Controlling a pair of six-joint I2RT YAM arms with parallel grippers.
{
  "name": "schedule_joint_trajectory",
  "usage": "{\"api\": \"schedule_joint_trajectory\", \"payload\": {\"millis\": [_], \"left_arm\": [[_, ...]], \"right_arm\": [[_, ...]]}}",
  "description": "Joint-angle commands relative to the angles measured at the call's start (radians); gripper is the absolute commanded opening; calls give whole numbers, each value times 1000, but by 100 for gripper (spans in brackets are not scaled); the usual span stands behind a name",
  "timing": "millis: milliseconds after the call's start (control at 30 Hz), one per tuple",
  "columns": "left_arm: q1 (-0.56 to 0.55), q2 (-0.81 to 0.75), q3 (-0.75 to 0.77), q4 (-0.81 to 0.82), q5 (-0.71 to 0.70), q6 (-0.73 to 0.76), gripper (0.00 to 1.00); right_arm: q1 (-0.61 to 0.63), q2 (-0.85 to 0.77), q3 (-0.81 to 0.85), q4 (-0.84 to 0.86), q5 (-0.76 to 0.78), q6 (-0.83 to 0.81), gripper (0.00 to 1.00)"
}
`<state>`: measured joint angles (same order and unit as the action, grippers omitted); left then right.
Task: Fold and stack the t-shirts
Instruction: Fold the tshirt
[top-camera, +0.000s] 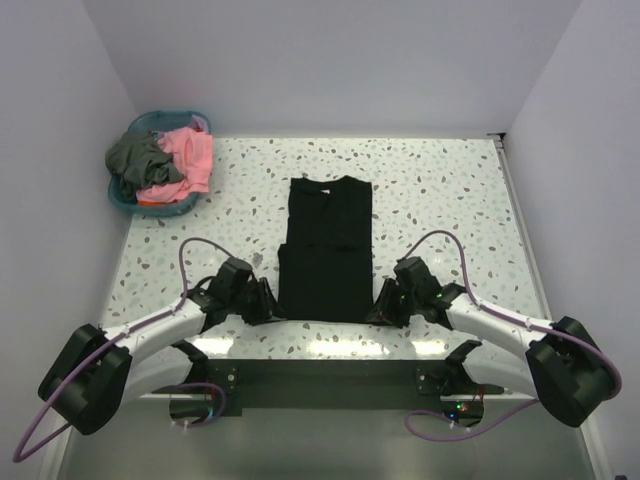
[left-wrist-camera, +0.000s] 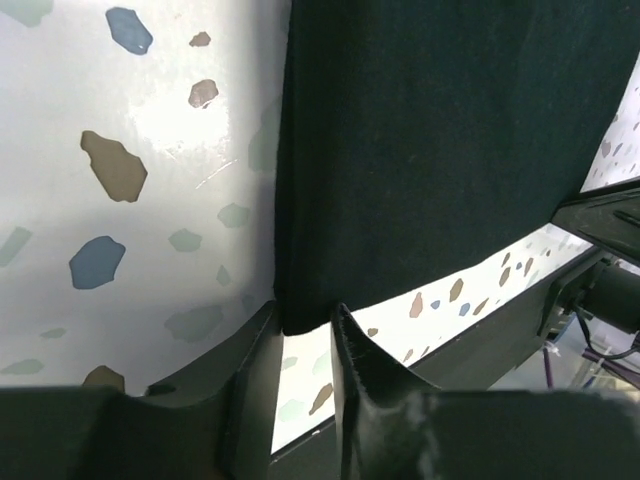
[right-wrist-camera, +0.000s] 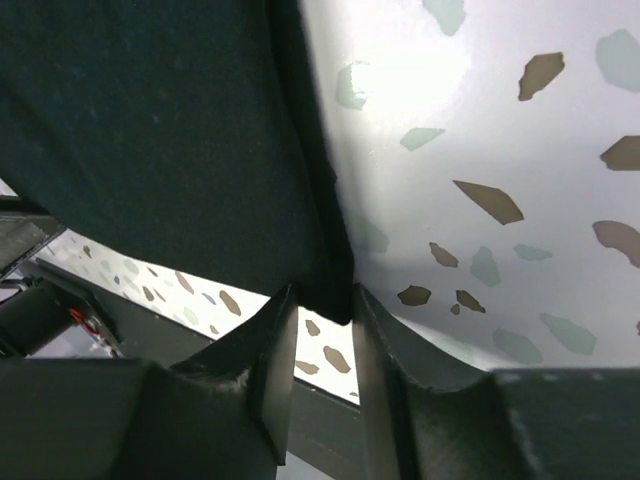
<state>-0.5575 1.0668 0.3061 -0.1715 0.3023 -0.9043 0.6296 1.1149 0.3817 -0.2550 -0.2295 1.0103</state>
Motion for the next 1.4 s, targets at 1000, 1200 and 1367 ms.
{"api": "schedule_joint_trajectory", "payload": {"millis": [1000, 1200, 1367], "left_arm": [[-275, -257, 359, -451, -299, -50, 0], [-207, -156, 516, -454, -324, 49, 0], [-26, -42, 597, -349, -212, 159, 0]], "right_arm": [[217, -371, 379, -521, 400, -298, 0], [216, -251, 537, -532, 518, -374, 0], [156, -101, 692, -474, 541, -459, 0]]}}
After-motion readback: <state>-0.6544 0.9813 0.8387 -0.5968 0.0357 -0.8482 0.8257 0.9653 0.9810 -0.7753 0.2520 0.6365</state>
